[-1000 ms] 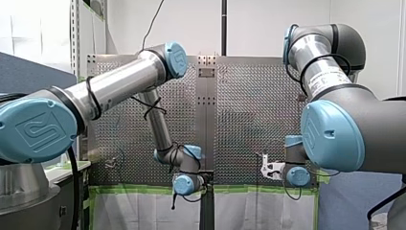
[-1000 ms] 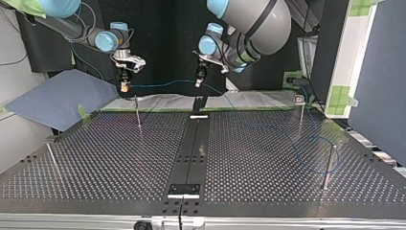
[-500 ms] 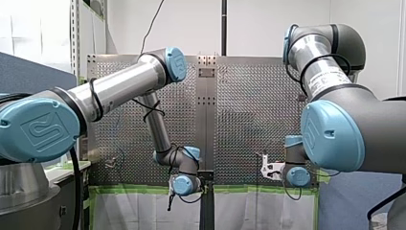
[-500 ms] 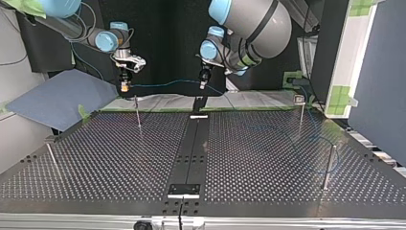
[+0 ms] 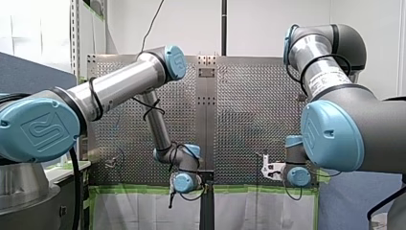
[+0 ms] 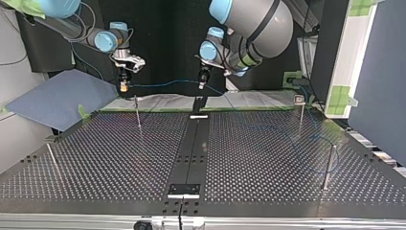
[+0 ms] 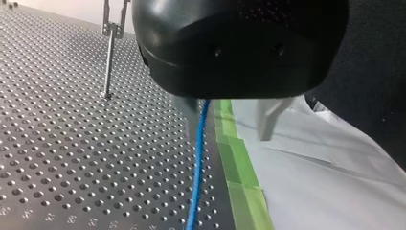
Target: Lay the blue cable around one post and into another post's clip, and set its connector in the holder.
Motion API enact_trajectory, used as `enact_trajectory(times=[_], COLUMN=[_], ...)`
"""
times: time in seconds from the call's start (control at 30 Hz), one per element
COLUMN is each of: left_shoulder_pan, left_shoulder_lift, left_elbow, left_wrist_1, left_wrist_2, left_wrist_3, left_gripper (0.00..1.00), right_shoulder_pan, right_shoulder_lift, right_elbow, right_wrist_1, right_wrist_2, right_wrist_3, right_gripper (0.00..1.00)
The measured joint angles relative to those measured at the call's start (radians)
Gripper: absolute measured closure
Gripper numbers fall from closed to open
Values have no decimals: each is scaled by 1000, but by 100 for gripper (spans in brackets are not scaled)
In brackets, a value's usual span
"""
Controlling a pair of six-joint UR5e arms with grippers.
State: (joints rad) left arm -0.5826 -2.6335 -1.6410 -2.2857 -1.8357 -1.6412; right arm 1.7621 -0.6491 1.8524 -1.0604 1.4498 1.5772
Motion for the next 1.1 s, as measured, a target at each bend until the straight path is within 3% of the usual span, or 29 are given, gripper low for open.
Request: enact_trajectory(times=[0.23, 0.3, 0.37, 0.63, 0.8, 1.1], left_shoulder_pan=[-5, -7, -7, -8, -10, -11], left_shoulder_lift=[18, 19, 19, 19, 20, 19], left_elbow=[0, 0, 0, 0, 0, 0], left_wrist_1=[-17, -19, -19, -24, -24, -24], left_wrist_2=[10, 11, 11, 21, 23, 23], left_wrist_3=[5, 6, 6, 6, 6, 8], left_gripper=[59, 70, 75, 78, 100, 100], right_shoulder_pan=[-7, -8, -8, -8, -8, -9], right_shoulder_lift=[0, 0, 0, 0, 1, 1], right_elbow=[0, 0, 0, 0, 0, 0], right_wrist_1=[-1, -1, -2, -4, -6, -7], right_wrist_2=[0, 0, 0, 0, 0, 0], right_wrist_3=[0, 0, 0, 1, 2, 1], right_gripper=[100, 100, 100, 100, 100, 100])
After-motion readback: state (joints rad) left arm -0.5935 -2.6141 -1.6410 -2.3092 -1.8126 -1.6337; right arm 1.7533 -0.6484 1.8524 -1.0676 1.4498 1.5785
